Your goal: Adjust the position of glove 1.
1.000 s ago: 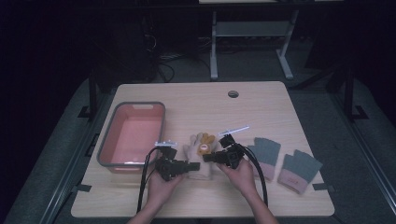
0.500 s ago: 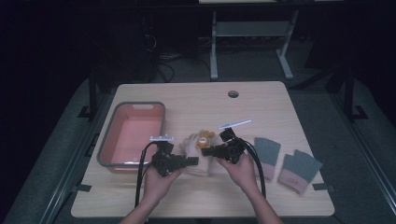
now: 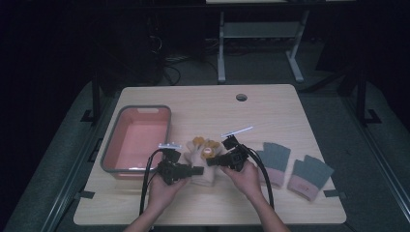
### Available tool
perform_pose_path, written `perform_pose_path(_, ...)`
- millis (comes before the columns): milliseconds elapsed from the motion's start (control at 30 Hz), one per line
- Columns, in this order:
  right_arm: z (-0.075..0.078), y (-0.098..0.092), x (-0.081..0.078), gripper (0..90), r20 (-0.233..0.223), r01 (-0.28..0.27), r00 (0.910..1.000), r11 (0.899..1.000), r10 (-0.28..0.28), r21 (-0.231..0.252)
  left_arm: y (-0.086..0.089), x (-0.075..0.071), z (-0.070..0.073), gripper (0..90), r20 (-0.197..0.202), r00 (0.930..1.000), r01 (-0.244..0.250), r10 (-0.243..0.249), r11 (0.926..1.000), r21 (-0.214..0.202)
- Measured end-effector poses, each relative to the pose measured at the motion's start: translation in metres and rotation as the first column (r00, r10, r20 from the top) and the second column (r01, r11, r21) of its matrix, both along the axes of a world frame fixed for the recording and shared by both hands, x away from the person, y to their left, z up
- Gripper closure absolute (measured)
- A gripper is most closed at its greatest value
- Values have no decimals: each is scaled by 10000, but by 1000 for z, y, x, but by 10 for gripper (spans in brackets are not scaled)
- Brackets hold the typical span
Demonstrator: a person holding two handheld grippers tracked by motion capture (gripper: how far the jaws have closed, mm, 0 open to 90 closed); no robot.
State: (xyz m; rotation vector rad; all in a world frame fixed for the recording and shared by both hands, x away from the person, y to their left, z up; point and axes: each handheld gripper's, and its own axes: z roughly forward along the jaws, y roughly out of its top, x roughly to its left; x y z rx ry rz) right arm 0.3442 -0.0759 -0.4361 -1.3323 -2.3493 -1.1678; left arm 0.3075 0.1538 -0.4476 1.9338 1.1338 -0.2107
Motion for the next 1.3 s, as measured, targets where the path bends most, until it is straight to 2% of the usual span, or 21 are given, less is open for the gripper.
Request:
perform_pose_path(67, -11, 1, 0, 713, -316, 150, 9994, 9998, -153, -120, 1, -1, -6, 692, -147, 9999, 11, -8, 9999, 168)
perform_pose_path(100, -18, 1, 0, 627, -404, 235, 9989, 9996, -241, -147, 0, -1, -8, 692, -246, 9997, -67, 72, 9998, 184)
perform_pose_path(233, -23, 0, 2, 504, -697, 515, 9962, 9985, -526, -177, 1, -2, -9, 692, -188, 9998, -80, 90, 9986, 522)
perform_pose_path(267, -24, 1, 2, 476, -911, 621, 9937, 9976, -647, -316, 0, -2, -10, 692, -148, 9998, -113, 122, 9982, 583)
perform_pose_path(367, -27, 2, 3, 502, -1118, 751, 9908, 9970, -768, -196, 0, -2, -11, 691, -186, 9998, -95, 107, 9980, 627)
perform_pose_path(433, -28, 3, 3, 550, -1044, 701, 9920, 9974, -715, -174, 1, -1, -12, 691, -232, 9997, -93, 107, 9980, 626)
perform_pose_path(467, -29, 5, 3, 589, -1212, 724, 9900, 9974, -726, -59, 1, -1, -12, 691, -267, 9996, -109, 125, 9981, 603)
perform_pose_path(567, -33, 6, 5, 719, -1287, 539, 9904, 9983, -507, 213, 3, 0, -14, 691, -321, 9994, -128, 142, 9989, 440)
perform_pose_path(600, -32, 6, 5, 777, -1241, 501, 9912, 9982, -458, 321, 2, 0, -14, 693, -267, 9995, -132, 144, 9990, 434)
perform_pose_path(667, -29, 6, 4, 818, -930, 387, 9950, 9988, -359, 289, 2, -1, -11, 698, -118, 9998, -132, 137, 9990, 417)
perform_pose_path(833, -17, 3, 2, 830, -638, 446, 9971, 9983, -421, 373, 2, -1, -4, 700, 71, 9999, -139, 137, 9997, 223)
perform_pose_path(1000, -1, 1, 0, 830, -208, 470, 9987, 9974, -459, 546, 3, 0, 14, 699, 388, 9992, -134, 134, 9999, -3)
perform_pose_path(1100, 16, 0, 0, 830, 37, 486, 9988, 9964, -490, 692, 5, 1, 25, 699, 581, 9982, -151, 159, 9998, -144)
perform_pose_path(1300, 34, 2, 2, 829, 278, 487, 9983, 9959, -510, 769, 10, 4, 44, 699, 927, 9956, -67, 95, 9995, -309)
